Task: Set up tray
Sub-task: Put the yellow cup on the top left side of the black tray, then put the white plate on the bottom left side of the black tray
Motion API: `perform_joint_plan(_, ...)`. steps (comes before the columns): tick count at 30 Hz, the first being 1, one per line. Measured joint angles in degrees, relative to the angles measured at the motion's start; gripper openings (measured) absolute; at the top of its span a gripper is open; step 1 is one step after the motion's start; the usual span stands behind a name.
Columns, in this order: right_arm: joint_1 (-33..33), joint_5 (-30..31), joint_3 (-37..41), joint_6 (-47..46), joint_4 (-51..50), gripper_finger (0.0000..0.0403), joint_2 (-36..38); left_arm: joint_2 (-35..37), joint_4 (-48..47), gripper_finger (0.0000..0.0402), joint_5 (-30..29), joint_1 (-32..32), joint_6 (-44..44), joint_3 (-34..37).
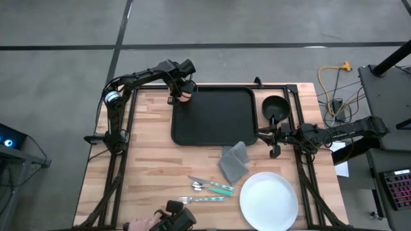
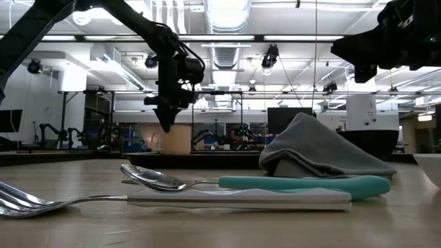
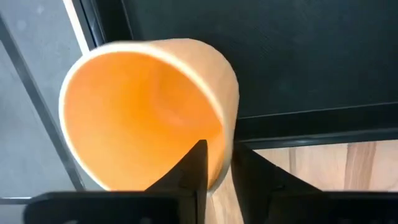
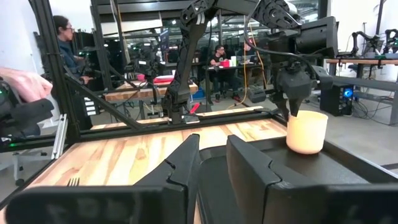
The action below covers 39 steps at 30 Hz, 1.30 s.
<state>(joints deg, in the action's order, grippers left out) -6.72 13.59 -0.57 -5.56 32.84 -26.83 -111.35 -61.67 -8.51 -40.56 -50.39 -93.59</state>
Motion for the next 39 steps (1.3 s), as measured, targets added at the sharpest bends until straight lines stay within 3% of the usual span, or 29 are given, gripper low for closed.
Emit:
perform_joint_plan(11, 0.00, -0.01, -0.01, 0.00, -0.02, 0.0077, 0.00, 0.24, -0.44, 0.0120, -0.04, 0.02, 1.46, -0.01)
perform_joint_plan(26, 0.02, -0.01, -0.01, 0.00, 0.00, 0.0068, 0.02, 7.79, 0.77, 0.0126, -0.19, 1.12, 3.19, -0.08)
perform_joint_plan(28, 0.00, -0.01, -0.01, 0.00, 0.00, 0.0069, 0.00, 8.11, 1.11, 0.0126, -0.11, 1.18, 5.82, -0.08)
perform_joint_plan(30, 0.02, -0.01, -0.01, 0.00, 0.00, 0.0072, 0.01, 8.23, 1.00, 0.0126, 0.21, 1.24, 14.05, 0.23)
perform_joint_plan(32, 0.01, -0.01, -0.01, 0.00, -0.01, 0.0075, 0.00, 8.33, -0.49, 0.0126, 4.33, 1.29, 21.28, 1.16)
perform_joint_plan(33, 0.02, 0.00, -0.01, 0.00, -0.02, 0.0076, 0.00, 8.36, -1.73, 0.0126, 9.30, 1.43, 21.78, 1.75)
perform_joint_plan(37, 0.02, -0.01, -0.01, 0.00, -0.02, 0.0080, 0.02, 10.00, -3.55, 0.0126, 37.43, 4.52, 16.90, 6.18)
perform_joint_plan(39, 0.02, 0.00, 0.01, 0.00, 0.00, 0.0079, 0.02, 12.37, -1.81, 0.0126, 45.32, 7.46, 16.28, 10.29)
